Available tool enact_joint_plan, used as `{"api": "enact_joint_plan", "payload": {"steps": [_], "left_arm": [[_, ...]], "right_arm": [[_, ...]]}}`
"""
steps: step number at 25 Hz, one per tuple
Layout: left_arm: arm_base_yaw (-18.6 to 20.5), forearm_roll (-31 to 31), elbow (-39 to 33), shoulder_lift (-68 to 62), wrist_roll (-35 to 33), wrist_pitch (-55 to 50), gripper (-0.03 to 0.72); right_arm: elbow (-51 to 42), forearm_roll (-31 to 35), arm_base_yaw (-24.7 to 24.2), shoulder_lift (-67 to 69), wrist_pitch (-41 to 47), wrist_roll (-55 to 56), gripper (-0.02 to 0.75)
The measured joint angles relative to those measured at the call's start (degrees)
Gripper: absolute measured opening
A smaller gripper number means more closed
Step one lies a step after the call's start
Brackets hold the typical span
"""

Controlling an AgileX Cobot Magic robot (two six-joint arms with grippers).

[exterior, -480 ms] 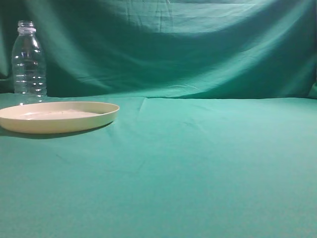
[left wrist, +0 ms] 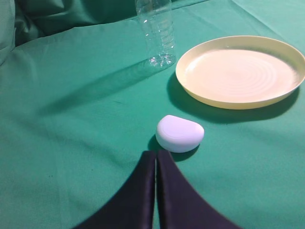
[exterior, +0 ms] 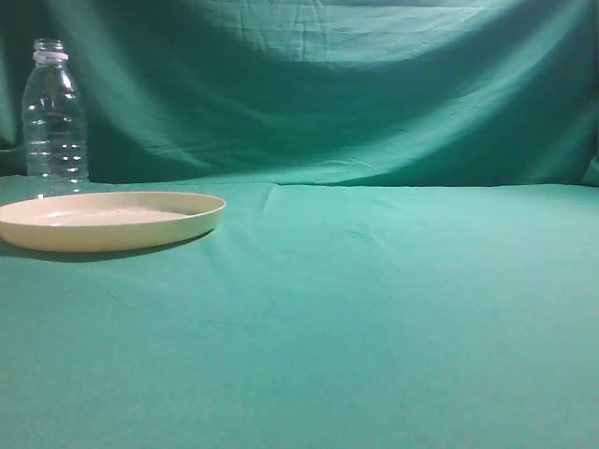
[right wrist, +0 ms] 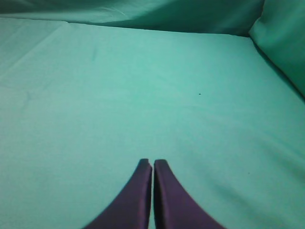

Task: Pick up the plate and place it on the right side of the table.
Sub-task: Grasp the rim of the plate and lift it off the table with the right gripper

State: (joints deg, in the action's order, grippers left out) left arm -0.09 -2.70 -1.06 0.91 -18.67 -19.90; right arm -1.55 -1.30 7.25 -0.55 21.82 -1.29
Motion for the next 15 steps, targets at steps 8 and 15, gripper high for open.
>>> {"api": "enact_joint_plan", "payload": {"steps": [8,15], "left_arm": [[0.0,0.0,0.0,0.0,0.0,0.0,0.0],[0.0,0.0,0.0,0.0,0.0,0.0,0.0]], "right_arm": [[-0.1,5.7,0.0,0.0,-6.3,1.7,0.0],[1.6,15.6,0.0,0.0,-18.2,4.5,0.0]]}}
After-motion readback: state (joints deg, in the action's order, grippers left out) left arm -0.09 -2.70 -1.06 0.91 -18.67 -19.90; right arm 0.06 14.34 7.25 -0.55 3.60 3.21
